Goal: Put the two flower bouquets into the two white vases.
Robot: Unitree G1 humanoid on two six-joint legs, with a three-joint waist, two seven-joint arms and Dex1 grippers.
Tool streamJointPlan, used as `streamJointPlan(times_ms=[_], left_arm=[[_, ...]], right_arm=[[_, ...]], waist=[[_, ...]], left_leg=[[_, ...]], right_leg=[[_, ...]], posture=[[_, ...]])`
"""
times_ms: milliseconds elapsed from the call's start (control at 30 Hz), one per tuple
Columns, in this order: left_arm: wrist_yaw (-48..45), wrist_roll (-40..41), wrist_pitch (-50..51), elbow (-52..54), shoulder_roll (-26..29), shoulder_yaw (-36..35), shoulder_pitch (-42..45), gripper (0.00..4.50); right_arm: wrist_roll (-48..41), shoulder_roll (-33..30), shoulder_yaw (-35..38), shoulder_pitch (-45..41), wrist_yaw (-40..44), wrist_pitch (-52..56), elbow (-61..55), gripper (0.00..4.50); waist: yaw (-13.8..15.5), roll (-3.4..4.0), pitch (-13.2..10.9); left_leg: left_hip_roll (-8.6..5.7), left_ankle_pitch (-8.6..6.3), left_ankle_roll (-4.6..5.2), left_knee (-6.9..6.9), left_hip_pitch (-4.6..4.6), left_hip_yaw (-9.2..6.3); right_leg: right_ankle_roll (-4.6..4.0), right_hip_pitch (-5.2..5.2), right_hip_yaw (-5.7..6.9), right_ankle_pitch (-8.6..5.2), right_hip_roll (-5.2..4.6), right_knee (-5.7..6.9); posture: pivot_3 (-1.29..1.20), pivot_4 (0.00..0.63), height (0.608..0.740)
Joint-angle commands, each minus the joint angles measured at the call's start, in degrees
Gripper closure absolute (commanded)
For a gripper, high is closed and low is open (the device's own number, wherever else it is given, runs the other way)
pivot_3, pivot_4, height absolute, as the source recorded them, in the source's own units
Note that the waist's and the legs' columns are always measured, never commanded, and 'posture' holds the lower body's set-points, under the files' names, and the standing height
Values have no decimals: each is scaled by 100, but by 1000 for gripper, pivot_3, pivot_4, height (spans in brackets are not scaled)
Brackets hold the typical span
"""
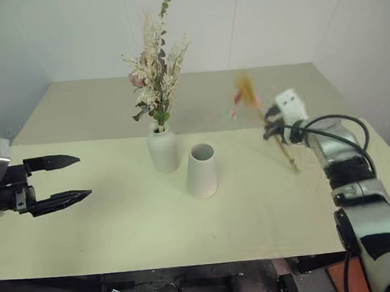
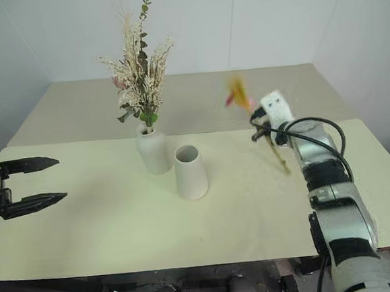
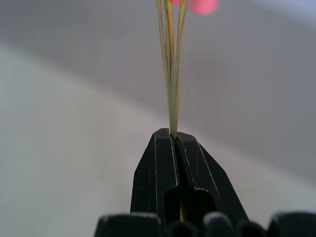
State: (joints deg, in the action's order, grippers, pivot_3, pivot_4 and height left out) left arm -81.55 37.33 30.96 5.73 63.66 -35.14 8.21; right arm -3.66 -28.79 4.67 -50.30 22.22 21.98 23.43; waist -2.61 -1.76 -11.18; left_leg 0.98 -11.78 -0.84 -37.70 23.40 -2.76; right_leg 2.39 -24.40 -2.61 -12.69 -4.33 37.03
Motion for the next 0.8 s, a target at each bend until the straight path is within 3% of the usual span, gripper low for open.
streamJointPlan(times_ms=[33, 133, 267, 533, 800], left_arm=[[-1, 207, 8, -124, 87, -225, 107, 0], [-54, 264, -25, -282, 95, -171, 141, 0], [-109, 157, -166, -457, 121, -54, 148, 0], [-103, 161, -192, -444, 104, -125, 22, 0], [-25, 208, -134, -248, 89, -443, -280, 0]], right_arm=[[-1362, 425, 1242, 378, -33, -858, -1899, 4489], [-2918, 636, 1730, 567, 692, -467, -2812, 4489], [-4048, 968, 1701, 582, 666, -83, -3611, 4489], [-4209, 1755, 758, 657, 386, -50, -4167, 4489], [-3912, 2089, 153, 1179, 428, -241, -4165, 4489]], waist=[[4, 0, 0], [0, 3, -2], [-19, 3, -1], [-21, 6, -3], [1, 6, -3]], left_leg=[[1, 0, 0, 1, 0, -2], [2, 0, 0, -1, -8, -2], [13, 0, 0, -2, -30, -1], [103, 0, 0, 4, -30, 8], [111, 0, 0, 13, -27, 9]], right_leg=[[0, 1, 1, 0, 0, -1], [1, 9, -1, 2, 1, 2], [8, 24, 0, -4, 11, 2], [-29, 0, -4, -9, 103, 7], [-44, -9, -1, -13, 109, 7]], posture=[[0, 150, 740], [0, 150, 740], [0, 150, 740], [0, 150, 740], [0, 150, 740]])
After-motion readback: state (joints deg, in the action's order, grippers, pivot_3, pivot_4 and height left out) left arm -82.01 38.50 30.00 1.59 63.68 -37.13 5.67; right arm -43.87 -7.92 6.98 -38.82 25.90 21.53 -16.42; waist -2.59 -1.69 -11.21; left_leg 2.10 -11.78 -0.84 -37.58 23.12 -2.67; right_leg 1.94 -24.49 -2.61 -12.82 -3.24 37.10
